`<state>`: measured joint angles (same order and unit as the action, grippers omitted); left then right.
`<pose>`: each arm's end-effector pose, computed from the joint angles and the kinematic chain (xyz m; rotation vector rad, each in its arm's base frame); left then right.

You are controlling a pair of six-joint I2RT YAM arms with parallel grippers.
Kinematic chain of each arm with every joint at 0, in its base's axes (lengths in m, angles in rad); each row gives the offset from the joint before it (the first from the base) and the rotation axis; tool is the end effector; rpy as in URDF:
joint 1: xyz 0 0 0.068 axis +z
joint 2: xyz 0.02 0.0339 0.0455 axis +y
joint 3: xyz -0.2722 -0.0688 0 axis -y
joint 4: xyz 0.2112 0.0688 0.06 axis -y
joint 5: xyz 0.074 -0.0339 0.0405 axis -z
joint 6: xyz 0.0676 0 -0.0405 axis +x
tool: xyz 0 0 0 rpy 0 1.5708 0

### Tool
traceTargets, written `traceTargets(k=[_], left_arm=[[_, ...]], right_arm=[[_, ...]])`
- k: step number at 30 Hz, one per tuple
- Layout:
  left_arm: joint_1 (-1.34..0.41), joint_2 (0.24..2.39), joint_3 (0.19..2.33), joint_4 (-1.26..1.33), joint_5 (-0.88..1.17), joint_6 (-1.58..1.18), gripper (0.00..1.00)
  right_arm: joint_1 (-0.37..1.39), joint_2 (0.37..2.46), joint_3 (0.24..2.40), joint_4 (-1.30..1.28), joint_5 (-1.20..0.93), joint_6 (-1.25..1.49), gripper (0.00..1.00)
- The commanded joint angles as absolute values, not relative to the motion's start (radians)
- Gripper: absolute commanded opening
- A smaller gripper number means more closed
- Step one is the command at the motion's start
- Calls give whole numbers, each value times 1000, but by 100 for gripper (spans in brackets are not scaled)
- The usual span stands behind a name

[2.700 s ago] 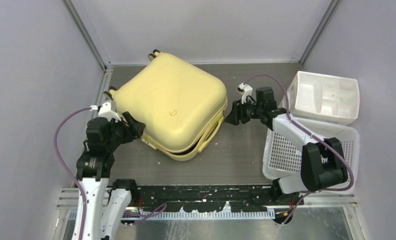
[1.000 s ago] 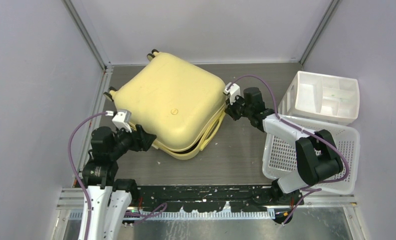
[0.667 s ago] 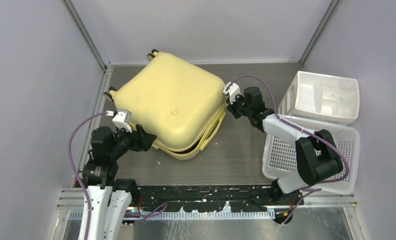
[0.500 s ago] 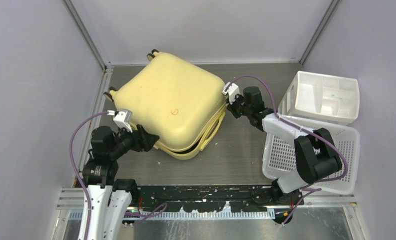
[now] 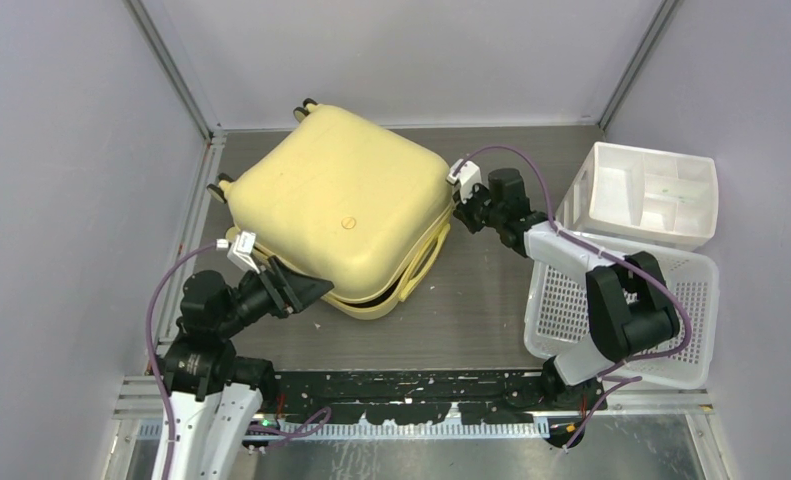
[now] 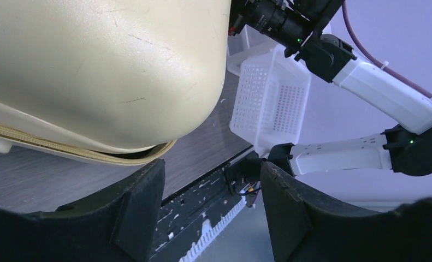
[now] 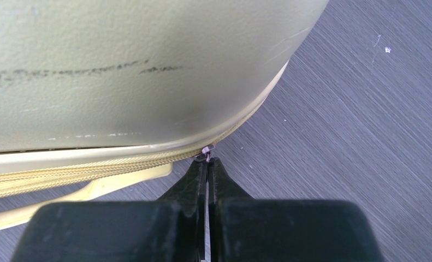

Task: Open, take out, and arrange the luggage
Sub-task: Unzip the luggage at the center of the board.

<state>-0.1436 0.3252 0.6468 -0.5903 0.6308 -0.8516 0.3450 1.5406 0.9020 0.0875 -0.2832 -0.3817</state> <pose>0.0611 -0.0491 0.2900 -0.2183 1.9698 -1.2509 0.3093 0.1312 0.2351 -0.9042 1.9063 0.2782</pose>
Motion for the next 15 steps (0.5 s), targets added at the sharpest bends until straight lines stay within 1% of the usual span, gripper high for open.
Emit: traceTargets(k=[1, 5, 8, 10, 13, 14, 15], left_arm=[[-164, 363, 661, -578, 644, -933, 66], [-260, 424, 715, -568, 574, -901, 65], [-455, 502, 765, -535, 466, -865, 65], [-664, 582, 797, -495, 324, -827, 65], [-1114, 819, 909, -462, -120, -644, 67], [-1237, 914, 993, -471, -259, -556, 69], [-1317, 1014, 1080, -501, -338, -486, 71]], right_arm=[[330, 1569, 963, 156, -231, -362, 1], [318, 1587, 986, 155, -242, -355, 1], [302, 1593, 1000, 150, -306, -326, 1], [295, 1589, 1000, 140, -360, -316, 1], [290, 1582, 990, 132, -418, -304, 1], [287, 1583, 989, 127, -431, -297, 1], [285, 1584, 991, 122, -441, -289, 1]])
